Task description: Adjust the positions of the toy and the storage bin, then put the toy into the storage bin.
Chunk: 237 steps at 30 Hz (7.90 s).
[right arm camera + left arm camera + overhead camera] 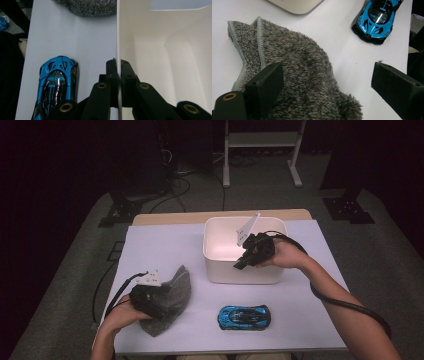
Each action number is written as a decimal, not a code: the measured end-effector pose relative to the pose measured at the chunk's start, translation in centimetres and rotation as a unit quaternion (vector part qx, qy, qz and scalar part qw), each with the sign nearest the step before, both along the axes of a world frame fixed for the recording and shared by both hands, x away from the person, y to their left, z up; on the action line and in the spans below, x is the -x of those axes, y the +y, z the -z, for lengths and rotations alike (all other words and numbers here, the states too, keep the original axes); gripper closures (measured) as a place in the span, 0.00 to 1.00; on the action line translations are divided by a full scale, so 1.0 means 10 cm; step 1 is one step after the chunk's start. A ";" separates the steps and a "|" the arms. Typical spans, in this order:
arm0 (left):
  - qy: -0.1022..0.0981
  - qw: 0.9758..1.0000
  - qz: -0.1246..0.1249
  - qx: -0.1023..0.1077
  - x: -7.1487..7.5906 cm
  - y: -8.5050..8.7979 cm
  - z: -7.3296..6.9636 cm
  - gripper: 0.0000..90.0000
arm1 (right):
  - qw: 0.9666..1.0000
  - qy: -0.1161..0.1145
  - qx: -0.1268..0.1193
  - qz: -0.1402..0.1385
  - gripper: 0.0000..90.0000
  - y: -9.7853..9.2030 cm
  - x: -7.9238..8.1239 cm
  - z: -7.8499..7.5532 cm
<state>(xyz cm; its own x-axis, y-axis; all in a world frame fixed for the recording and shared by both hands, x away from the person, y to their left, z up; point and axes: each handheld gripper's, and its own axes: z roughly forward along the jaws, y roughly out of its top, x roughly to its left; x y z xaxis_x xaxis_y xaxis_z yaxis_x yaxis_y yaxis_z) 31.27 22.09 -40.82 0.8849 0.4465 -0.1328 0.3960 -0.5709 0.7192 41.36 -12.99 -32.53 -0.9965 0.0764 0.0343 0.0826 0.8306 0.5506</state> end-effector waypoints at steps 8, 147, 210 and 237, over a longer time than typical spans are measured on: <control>0.002 1.000 0.001 -0.001 0.00 -0.01 0.01 0.11 | 1.000 0.001 -0.001 -0.003 0.96 0.01 0.08 0.00; -0.006 1.000 -0.009 -0.007 0.03 -0.02 0.00 0.09 | 0.999 0.024 -0.023 0.038 0.18 -0.16 1.14 0.94; -0.005 1.000 -0.004 -0.008 0.03 -0.03 0.00 0.09 | 0.997 -0.012 0.072 0.023 0.27 0.03 1.14 1.11; -0.006 1.000 -0.004 -0.007 0.03 -0.01 0.00 0.09 | 0.997 -0.002 0.076 0.012 0.28 0.02 1.11 1.09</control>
<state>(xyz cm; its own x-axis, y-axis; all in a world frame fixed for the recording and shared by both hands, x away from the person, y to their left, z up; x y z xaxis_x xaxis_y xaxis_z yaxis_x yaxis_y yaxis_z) 30.99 22.02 -40.78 0.8830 0.4550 -0.1153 0.3915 -0.5785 0.7156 30.21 -12.78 -43.38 -0.9945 0.1035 0.0170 0.1011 0.9027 0.4181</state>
